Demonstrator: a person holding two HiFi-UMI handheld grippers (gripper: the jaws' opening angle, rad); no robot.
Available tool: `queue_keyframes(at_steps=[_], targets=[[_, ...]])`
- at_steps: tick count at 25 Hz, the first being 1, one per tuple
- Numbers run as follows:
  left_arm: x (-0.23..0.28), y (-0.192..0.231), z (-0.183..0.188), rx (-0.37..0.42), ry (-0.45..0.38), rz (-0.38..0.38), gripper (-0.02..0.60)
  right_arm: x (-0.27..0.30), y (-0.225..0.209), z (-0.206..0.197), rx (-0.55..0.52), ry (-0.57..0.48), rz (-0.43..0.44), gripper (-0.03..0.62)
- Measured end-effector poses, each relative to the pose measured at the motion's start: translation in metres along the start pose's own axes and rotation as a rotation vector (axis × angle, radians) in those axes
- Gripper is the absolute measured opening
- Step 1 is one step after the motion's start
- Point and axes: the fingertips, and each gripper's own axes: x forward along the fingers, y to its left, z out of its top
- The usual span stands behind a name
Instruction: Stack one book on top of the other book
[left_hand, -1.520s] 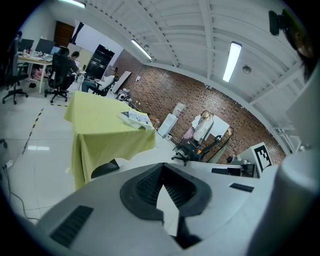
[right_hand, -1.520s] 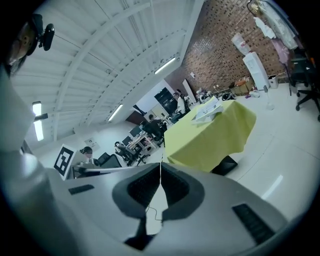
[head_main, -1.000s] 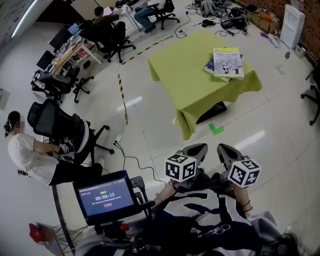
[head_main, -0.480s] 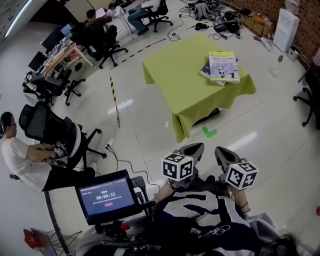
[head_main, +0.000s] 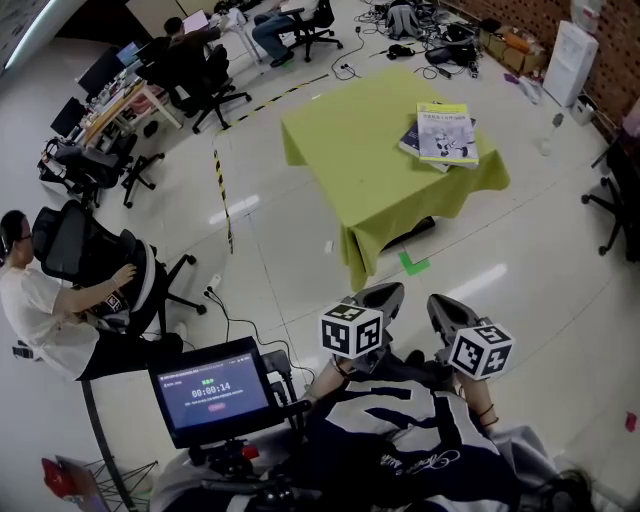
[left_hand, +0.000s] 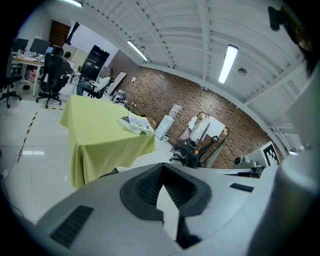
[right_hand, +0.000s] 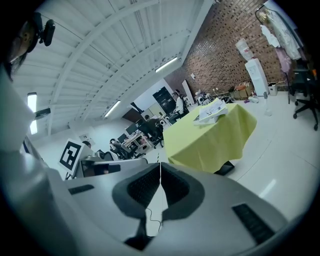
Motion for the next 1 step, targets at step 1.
queue_keyframes(at_steps=[1], targets=[[-0.0004,0.0001,-0.0001,0.0,-0.001,-0.001,0.005,-0.0006,0.0,-0.0004,0.0,-0.001,-0.002,-0.003]])
